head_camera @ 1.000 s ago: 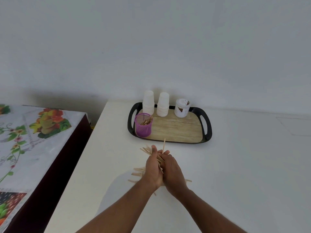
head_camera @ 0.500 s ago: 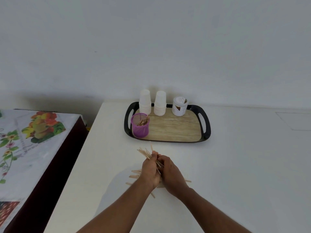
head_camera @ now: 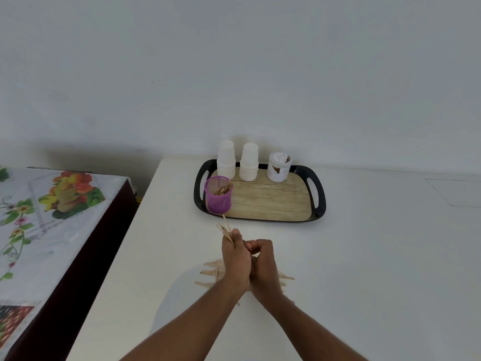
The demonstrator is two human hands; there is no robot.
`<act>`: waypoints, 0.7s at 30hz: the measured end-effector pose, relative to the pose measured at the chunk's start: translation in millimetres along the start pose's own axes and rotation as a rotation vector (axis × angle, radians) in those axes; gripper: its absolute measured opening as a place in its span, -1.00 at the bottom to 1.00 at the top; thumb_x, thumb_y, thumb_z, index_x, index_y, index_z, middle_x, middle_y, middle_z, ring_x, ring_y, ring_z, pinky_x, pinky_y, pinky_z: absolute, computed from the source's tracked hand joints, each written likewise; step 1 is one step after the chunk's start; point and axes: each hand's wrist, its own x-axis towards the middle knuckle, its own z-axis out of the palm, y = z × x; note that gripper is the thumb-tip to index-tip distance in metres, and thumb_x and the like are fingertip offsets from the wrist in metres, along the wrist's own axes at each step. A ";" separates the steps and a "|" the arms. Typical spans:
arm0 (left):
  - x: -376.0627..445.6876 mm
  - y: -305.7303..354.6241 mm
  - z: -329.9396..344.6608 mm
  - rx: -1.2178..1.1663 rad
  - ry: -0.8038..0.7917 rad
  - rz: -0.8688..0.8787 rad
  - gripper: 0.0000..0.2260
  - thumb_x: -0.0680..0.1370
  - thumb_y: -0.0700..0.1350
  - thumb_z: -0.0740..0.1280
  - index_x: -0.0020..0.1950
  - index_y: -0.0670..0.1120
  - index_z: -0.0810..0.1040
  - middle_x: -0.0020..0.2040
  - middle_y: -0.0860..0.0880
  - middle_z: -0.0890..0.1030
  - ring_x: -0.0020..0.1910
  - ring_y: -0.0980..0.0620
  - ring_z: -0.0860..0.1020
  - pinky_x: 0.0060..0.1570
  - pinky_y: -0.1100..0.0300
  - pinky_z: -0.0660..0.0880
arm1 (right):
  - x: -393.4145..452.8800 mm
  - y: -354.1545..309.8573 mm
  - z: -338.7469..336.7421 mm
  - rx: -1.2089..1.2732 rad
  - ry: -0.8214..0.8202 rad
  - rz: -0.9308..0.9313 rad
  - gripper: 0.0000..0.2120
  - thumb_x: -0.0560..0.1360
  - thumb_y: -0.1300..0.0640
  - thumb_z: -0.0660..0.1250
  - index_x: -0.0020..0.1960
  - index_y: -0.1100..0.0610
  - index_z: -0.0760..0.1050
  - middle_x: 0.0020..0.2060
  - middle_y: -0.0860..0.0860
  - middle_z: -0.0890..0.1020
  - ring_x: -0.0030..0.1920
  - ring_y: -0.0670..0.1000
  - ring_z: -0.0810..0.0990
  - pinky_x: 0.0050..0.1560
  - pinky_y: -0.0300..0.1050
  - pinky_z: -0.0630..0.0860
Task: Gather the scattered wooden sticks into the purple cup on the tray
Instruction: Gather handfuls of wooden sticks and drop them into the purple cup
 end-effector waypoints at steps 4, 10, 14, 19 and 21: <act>-1.9 3.1 1.9 0.102 0.061 0.192 -0.74 0.71 0.07 0.11 -0.05 -0.06 0.39 -0.23 -0.09 0.50 -0.20 -0.05 0.54 -0.11 0.02 0.54 | -4.5 5.0 0.2 -0.200 -0.038 -0.174 -0.72 0.54 0.20 0.36 0.12 0.00 0.30 0.02 0.06 0.49 -0.06 0.04 0.53 -0.20 0.01 0.59; 7.9 11.0 -2.2 0.053 0.127 0.230 -0.75 0.68 0.11 0.16 -0.13 0.02 0.36 -0.34 -0.01 0.38 -0.39 0.00 0.34 -0.31 0.00 0.41 | -4.9 26.3 -8.1 -0.461 -0.164 -0.256 -0.73 0.60 0.19 0.33 0.23 0.03 0.33 0.06 -0.06 0.49 0.01 -0.09 0.52 -0.03 -0.11 0.58; 0.3 12.1 -1.3 -0.011 0.023 0.234 -0.73 0.64 0.07 0.29 -0.15 -0.04 0.37 -0.46 0.06 0.37 -0.53 0.09 0.33 -0.43 0.13 0.38 | -7.4 33.2 -7.9 -0.628 -0.187 -0.273 -0.95 0.65 0.11 0.27 0.09 0.00 0.42 -0.07 -0.07 0.55 -0.13 -0.07 0.50 -0.13 -0.03 0.59; -0.3 8.2 -2.4 -0.059 -0.087 0.235 -0.68 0.53 0.10 0.44 -0.08 -0.11 0.43 -0.49 -0.06 0.46 -0.54 -0.02 0.44 -0.34 0.07 0.55 | -3.5 29.0 -3.6 -0.637 -0.108 -0.251 -0.83 0.65 0.03 0.30 0.21 0.04 0.50 0.00 -0.03 0.64 -0.04 -0.03 0.58 -0.02 -0.04 0.63; 1.6 7.9 -2.2 -0.079 -0.094 0.224 -0.66 0.49 0.12 0.45 -0.02 -0.11 0.45 -0.45 -0.13 0.47 -0.53 -0.04 0.47 -0.25 0.05 0.62 | -3.8 25.9 -2.5 -0.648 -0.075 -0.258 -0.80 0.64 0.07 0.33 0.25 0.09 0.54 0.00 0.02 0.67 -0.06 0.01 0.62 -0.03 -0.05 0.64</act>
